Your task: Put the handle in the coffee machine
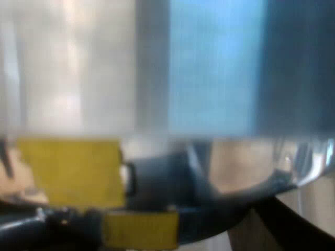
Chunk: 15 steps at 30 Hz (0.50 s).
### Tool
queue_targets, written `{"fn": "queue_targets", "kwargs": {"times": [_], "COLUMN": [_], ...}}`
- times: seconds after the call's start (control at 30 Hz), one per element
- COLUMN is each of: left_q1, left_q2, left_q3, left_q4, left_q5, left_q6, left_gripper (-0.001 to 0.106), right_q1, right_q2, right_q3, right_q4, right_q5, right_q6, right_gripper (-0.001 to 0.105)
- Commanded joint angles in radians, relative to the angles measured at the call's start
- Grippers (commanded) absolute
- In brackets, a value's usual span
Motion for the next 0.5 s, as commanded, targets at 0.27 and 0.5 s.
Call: {"fn": "queue_targets", "kwargs": {"times": [0.27, 0.5], "left_q1": [-0.012, -0.012], "left_q2": [-0.024, -0.024], "left_q3": [-0.033, -0.033], "left_q4": [-0.070, -0.070], "left_q5": [0.140, 0.140], "left_q6": [0.012, 0.012], "left_gripper": [0.005, 0.054], "right_q1": [-0.004, -0.004], "right_q2": [-0.038, -0.038], "right_q3": [-0.019, -0.019], "right_q4": [-0.136, -0.136], "right_q5": [0.003, 0.003], "right_q6": [-0.013, -0.013], "right_gripper": [0.045, 0.045]}}
